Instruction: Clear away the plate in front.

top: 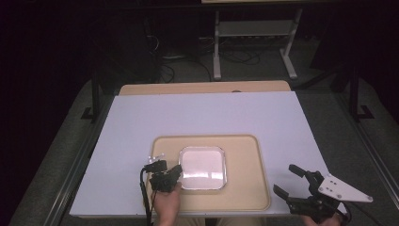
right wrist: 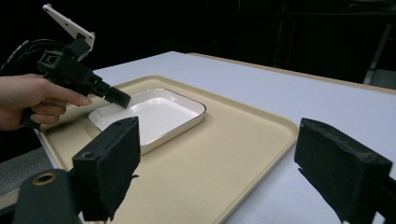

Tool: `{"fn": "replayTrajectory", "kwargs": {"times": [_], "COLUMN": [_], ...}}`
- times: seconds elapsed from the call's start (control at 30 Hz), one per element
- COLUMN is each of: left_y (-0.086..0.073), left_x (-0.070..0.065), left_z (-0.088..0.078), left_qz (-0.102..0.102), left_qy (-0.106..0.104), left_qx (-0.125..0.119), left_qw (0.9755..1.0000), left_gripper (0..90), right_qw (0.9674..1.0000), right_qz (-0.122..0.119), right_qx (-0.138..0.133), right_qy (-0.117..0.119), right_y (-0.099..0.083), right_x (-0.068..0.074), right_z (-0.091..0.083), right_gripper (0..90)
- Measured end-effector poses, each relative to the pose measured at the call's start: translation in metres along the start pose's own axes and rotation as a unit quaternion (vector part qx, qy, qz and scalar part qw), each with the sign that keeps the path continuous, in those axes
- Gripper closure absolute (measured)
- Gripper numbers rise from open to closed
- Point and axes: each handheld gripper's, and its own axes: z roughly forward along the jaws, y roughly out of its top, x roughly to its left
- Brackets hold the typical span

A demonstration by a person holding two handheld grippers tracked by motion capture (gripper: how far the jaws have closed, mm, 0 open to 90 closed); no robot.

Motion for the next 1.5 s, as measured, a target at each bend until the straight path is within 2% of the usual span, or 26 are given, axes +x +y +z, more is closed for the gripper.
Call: {"fn": "replayTrajectory", "kwargs": {"times": [0.3,0.37,0.5,0.77,0.9,1.03,1.13,1.3,1.5], "left_y": [-0.002,-0.003,-0.002,-0.003,-0.005,-0.009,-0.008,-0.004,0.000], "left_x": [-0.001,-0.001,0.001,0.005,0.009,0.010,0.008,0.010,0.014], "left_z": [-0.001,-0.001,-0.002,-0.007,-0.009,-0.015,-0.022,-0.032,-0.038], "left_qz": [0.002,0.008,0.010,0.026,0.023,0.029,0.045,0.062,0.107], "left_qy": [0.000,0.001,-0.004,-0.007,-0.010,-0.016,-0.018,-0.033,-0.036], "left_qx": [-0.003,-0.004,-0.003,-0.015,-0.020,-0.033,-0.045,-0.053,-0.050], "left_qw": [1.0000,1.0000,0.9999,0.9995,0.9995,0.9989,0.9978,0.9961,0.9924], "left_gripper": [88.1,88.0,87.5,79.8,77.0,76.3,75.6,74.4,72.1], "right_qw": [1.0000,1.0000,1.0000,1.0000,1.0000,1.0000,1.0000,1.0000,0.9999], "right_qz": [-0.001,0.000,0.000,-0.001,-0.001,-0.002,-0.003,-0.003,-0.002], "right_qx": [0.001,0.001,0.002,0.002,0.002,0.003,0.004,0.005,0.006], "right_qy": [-0.001,-0.001,-0.001,-0.001,-0.002,-0.003,-0.005,-0.008,-0.014], "right_y": [0.000,0.000,0.000,0.000,0.000,0.000,0.000,0.000,0.000], "right_x": [0.000,0.000,0.000,0.000,0.000,0.001,0.000,0.000,0.000], "right_z": [0.000,0.000,0.000,0.000,0.000,0.000,0.000,0.000,0.000], "right_gripper": [13.6,13.6,13.6,13.6,13.6,13.6,13.6,13.6,13.6]}}
